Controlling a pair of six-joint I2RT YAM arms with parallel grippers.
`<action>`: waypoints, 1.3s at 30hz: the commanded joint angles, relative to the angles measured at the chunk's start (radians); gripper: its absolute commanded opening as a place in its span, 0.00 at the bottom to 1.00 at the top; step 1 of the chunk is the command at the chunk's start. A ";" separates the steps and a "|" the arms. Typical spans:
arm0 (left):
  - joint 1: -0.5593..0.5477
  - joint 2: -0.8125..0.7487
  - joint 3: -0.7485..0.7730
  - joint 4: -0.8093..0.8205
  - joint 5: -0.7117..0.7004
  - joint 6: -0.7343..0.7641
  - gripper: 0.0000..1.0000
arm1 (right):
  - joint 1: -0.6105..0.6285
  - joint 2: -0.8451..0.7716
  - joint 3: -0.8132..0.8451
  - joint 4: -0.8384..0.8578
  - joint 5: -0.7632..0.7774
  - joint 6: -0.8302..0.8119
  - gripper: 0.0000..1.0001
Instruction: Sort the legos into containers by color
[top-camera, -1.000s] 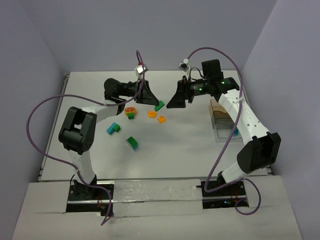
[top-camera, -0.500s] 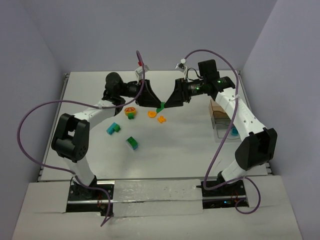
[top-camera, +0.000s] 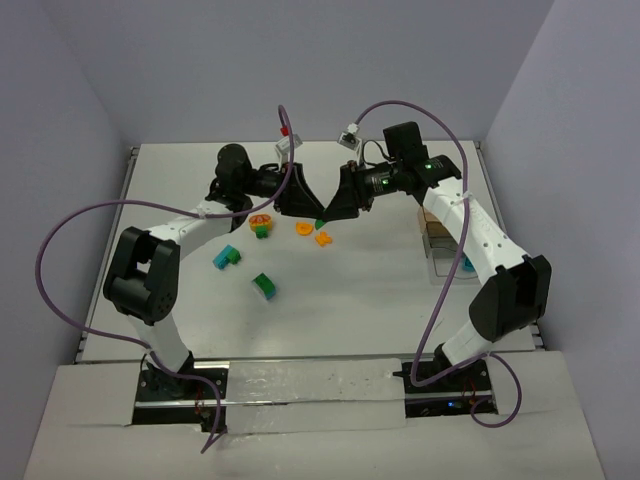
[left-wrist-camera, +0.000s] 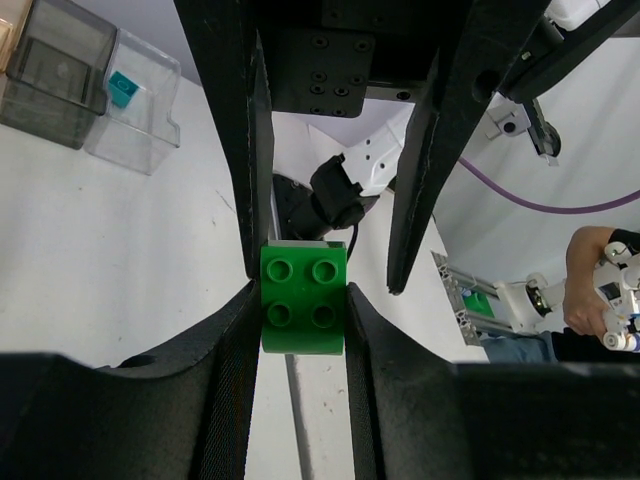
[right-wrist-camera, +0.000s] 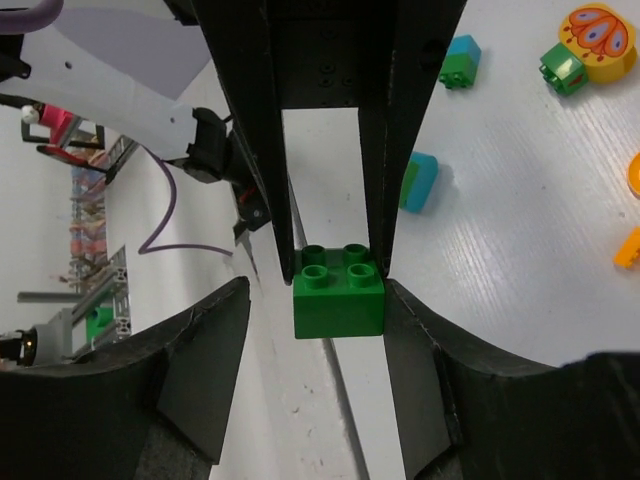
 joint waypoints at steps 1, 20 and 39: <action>-0.007 -0.028 0.035 -0.039 -0.015 0.053 0.00 | 0.014 -0.018 0.023 0.008 0.000 -0.027 0.54; 0.010 -0.108 0.144 -0.667 -0.173 0.559 0.99 | -0.074 -0.047 0.004 0.003 -0.004 -0.045 0.00; 0.026 -0.291 0.107 -1.019 -1.189 0.894 0.99 | -0.558 0.157 -0.063 0.081 0.882 -0.142 0.00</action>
